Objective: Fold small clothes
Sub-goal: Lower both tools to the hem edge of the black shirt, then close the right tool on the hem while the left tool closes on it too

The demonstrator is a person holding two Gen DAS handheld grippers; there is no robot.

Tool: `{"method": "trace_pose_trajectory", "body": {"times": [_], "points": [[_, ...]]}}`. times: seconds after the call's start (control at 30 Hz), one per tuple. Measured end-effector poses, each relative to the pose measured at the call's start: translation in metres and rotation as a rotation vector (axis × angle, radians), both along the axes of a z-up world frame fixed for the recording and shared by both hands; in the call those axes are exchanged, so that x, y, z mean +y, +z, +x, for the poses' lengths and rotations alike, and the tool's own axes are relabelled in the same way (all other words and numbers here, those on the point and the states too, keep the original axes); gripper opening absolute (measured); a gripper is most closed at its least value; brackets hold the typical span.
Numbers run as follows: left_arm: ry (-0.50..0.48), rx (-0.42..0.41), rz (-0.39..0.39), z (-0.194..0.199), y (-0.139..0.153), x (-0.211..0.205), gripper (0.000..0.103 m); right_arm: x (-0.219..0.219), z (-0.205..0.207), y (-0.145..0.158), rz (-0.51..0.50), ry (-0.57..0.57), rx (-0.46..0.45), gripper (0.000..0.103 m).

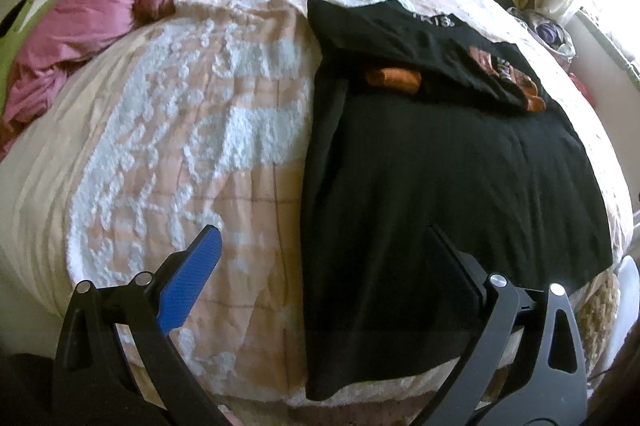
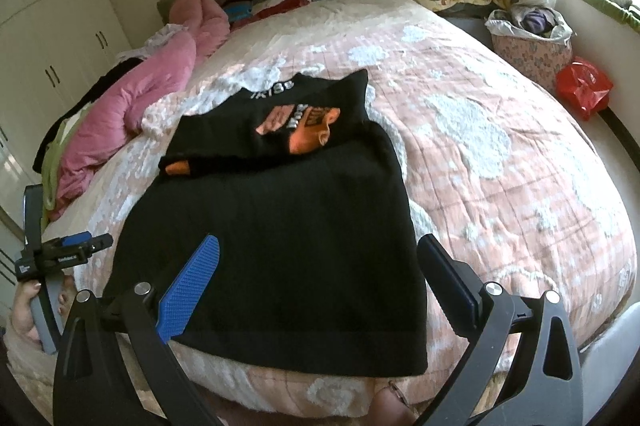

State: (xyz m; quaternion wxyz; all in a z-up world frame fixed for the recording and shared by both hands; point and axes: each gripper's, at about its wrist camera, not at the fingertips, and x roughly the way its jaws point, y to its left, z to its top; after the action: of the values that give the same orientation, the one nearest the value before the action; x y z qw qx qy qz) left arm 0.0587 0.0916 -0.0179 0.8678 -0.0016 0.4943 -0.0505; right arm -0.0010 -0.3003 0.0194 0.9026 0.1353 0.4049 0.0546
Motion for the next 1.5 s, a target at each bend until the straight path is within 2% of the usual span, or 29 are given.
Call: {"method": "trace_pose_trajectory", "body": {"times": [0.57, 0.77, 0.87, 1.17, 1.27, 1.3, 1.37, 1.4, 1.43, 1.47, 1.5], "points": [[-0.012, 0.058, -0.002, -0.015, -0.022, 0.01, 0.094, -0.019, -0.025, -0.053, -0.029, 0.012, 0.148, 0.098], [-0.015, 0.071, -0.007, -0.019, -0.027, 0.013, 0.094, -0.018, -0.027, -0.063, -0.016, 0.018, 0.161, 0.098], [-0.007, 0.081, -0.02, -0.023, -0.029, 0.016, 0.093, -0.017, -0.026, -0.067, -0.006, 0.022, 0.172, 0.086], [-0.013, 0.121, -0.063, -0.035, -0.04, 0.022, 0.093, -0.019, -0.025, -0.077, -0.018, 0.015, 0.196, 0.069], [-0.022, 0.136, -0.079, -0.038, -0.044, 0.021, 0.093, -0.021, -0.025, -0.08, -0.041, 0.004, 0.204, 0.058], [-0.031, 0.138, -0.093, -0.04, -0.044, 0.02, 0.091, -0.022, -0.025, -0.081, -0.05, 0.003, 0.206, 0.053], [-0.052, 0.141, -0.11, -0.044, -0.044, 0.016, 0.078, -0.023, -0.025, -0.083, -0.054, 0.002, 0.21, 0.044], [-0.065, 0.144, -0.11, -0.045, -0.045, 0.014, 0.075, -0.023, -0.026, -0.084, -0.056, 0.005, 0.211, 0.037], [-0.07, 0.143, -0.102, -0.047, -0.045, 0.012, 0.067, -0.023, -0.026, -0.084, -0.058, 0.007, 0.21, 0.026], [-0.071, 0.142, -0.098, -0.047, -0.046, 0.011, 0.059, -0.023, -0.027, -0.083, -0.055, 0.013, 0.208, 0.02], [-0.073, 0.145, -0.099, -0.048, -0.046, 0.011, 0.056, -0.024, -0.029, -0.08, -0.051, 0.018, 0.199, 0.013]]}}
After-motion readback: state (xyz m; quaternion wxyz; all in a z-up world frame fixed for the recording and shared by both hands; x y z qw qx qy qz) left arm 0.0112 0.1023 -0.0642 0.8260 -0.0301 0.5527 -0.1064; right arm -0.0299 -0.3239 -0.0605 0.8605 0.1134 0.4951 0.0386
